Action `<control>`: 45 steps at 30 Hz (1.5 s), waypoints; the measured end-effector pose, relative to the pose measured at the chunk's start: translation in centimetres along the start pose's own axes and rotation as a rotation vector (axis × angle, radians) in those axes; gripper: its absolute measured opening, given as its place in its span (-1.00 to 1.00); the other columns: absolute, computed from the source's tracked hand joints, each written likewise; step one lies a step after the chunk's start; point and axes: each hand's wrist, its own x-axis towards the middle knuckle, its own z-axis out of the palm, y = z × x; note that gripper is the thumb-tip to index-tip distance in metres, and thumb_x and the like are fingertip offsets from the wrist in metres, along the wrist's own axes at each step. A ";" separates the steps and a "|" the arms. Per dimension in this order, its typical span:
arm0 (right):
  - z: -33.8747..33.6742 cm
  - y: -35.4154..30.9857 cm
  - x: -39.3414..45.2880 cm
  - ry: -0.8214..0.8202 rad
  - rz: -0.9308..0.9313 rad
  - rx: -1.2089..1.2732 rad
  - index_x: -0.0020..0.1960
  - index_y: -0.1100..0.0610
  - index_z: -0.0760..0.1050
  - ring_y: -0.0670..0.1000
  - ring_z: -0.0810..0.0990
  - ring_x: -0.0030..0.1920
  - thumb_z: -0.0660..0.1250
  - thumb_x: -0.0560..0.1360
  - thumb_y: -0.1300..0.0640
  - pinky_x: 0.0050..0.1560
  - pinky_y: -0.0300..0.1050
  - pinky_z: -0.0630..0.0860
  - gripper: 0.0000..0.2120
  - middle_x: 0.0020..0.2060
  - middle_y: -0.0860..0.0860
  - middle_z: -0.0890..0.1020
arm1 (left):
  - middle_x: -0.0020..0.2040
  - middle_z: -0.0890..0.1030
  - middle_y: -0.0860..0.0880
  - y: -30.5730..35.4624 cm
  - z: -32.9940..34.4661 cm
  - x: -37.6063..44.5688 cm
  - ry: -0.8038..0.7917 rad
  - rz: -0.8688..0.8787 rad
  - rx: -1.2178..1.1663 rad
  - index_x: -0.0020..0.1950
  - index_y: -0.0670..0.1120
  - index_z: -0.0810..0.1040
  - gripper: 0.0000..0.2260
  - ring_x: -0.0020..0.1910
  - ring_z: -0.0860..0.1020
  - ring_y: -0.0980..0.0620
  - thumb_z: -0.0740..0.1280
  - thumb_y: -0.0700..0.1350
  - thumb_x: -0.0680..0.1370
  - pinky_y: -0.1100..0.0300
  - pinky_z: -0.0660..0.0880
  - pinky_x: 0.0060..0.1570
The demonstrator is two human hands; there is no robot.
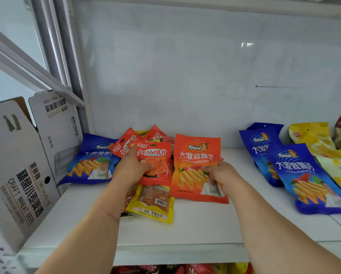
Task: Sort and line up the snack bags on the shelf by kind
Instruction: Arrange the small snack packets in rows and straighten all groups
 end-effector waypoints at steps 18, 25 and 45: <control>3.7 -0.7 -0.1 -0.016 -0.081 0.188 0.02 0.15 0.62 0.13 0.71 -0.10 0.47 0.48 0.22 0.04 0.07 0.64 -0.87 -0.09 0.13 0.72 | 0.53 0.23 -0.27 -6.2 -4.1 2.9 0.272 -0.329 0.411 0.55 -0.15 0.20 -0.19 0.47 0.26 -0.32 0.20 0.39 0.52 -0.23 0.20 0.45; 5.0 -1.1 0.3 -0.068 -0.106 0.252 -0.06 0.09 0.61 0.02 0.68 -0.17 0.45 0.50 0.24 -0.20 -0.15 0.57 -0.92 -0.16 0.01 0.71 | 0.47 0.31 -0.25 -7.7 -5.9 4.3 0.236 -0.391 0.479 0.50 -0.17 0.26 -0.21 0.44 0.30 -0.27 0.34 0.32 0.48 -0.13 0.28 0.39; 5.9 -0.9 0.3 -0.078 -0.073 0.272 -0.06 0.16 0.59 0.03 0.67 -0.23 0.47 0.48 0.23 -0.12 -0.03 0.65 -0.92 -0.21 0.05 0.70 | 0.01 0.59 -0.14 -10.4 -8.7 5.4 0.413 -0.446 -0.131 0.20 -0.16 0.43 -0.47 -0.09 0.59 -0.15 0.59 -0.07 0.34 0.00 0.60 -0.12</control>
